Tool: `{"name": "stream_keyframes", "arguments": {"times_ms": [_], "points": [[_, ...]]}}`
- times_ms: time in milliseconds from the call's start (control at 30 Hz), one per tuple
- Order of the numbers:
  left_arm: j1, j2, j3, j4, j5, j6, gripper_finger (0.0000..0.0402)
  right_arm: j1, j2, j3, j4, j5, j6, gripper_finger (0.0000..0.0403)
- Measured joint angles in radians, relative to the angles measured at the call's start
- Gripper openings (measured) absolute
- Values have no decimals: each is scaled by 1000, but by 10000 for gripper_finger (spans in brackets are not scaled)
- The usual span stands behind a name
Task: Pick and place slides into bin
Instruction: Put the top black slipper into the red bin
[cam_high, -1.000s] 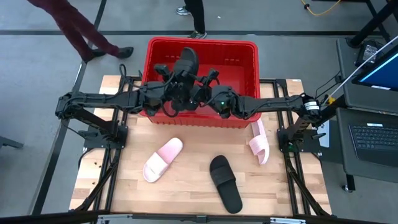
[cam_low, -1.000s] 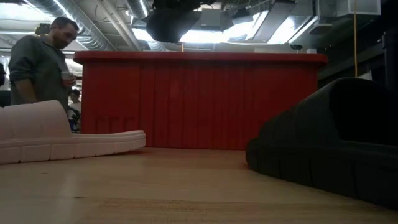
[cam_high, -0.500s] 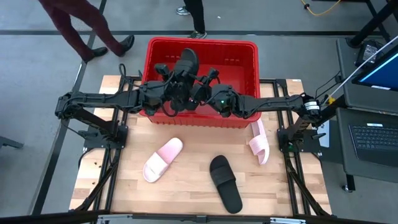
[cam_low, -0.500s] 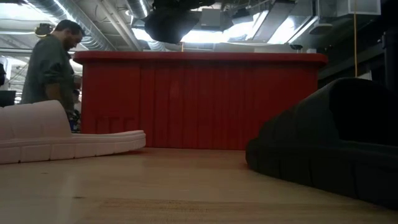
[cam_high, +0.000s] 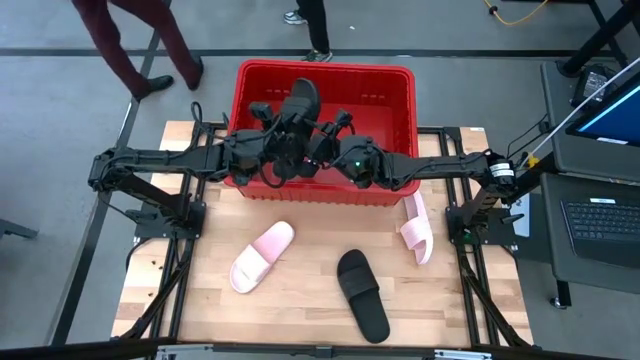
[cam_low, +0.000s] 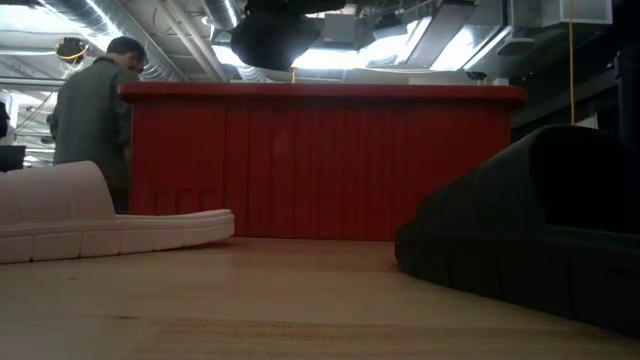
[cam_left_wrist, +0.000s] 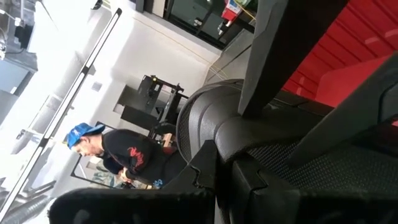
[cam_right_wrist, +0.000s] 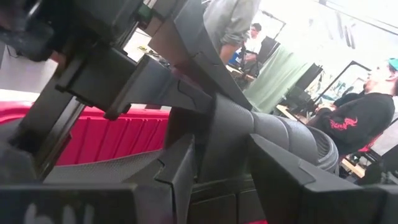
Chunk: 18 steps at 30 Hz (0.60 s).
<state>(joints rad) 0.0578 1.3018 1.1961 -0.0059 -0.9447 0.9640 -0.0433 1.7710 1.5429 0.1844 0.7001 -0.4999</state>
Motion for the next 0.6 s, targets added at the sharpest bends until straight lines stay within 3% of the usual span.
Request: {"name": "stream_keyframes", "arguments": {"times_ms": [600], "points": [[-2, 0, 0, 2, 17, 53, 4, 0, -15, -2, -16, -28, 29, 148]]}}
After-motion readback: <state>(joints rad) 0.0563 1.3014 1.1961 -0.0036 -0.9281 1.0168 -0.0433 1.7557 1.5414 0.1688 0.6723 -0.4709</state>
